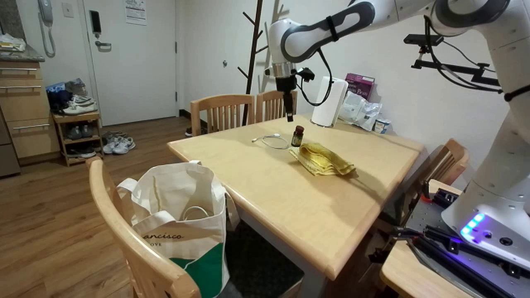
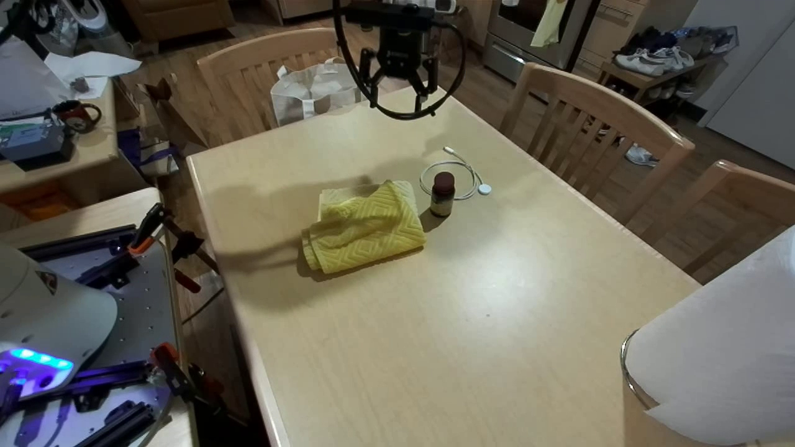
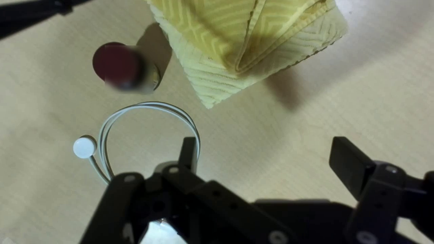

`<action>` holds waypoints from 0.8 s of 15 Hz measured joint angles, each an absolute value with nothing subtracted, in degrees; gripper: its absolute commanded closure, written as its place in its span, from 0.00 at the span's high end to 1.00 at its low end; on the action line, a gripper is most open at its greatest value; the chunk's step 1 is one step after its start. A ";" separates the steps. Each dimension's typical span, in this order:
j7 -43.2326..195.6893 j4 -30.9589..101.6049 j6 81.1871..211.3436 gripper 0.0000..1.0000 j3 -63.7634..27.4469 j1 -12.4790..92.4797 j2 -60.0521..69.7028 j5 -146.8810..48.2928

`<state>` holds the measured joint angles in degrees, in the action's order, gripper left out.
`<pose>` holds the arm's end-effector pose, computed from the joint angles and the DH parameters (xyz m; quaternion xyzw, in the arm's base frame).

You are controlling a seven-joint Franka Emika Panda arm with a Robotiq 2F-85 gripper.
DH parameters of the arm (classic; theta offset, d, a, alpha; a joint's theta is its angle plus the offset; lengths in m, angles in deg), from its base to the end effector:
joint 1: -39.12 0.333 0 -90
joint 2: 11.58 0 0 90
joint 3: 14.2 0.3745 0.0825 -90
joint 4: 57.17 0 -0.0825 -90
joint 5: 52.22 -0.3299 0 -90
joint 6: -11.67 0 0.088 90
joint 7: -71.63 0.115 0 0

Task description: Put the cable in the bag

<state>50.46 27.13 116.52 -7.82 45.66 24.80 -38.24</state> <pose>0.6597 0.1130 0.3563 0.9317 0.3282 -0.1397 0.0685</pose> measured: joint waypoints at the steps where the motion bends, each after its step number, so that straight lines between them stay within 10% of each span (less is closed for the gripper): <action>1: 50.00 27.13 116.52 1.00 -7.68 45.69 24.83 -38.24; 12: 24.46 21.41 117.56 1.00 -4.21 36.79 34.47 -51.69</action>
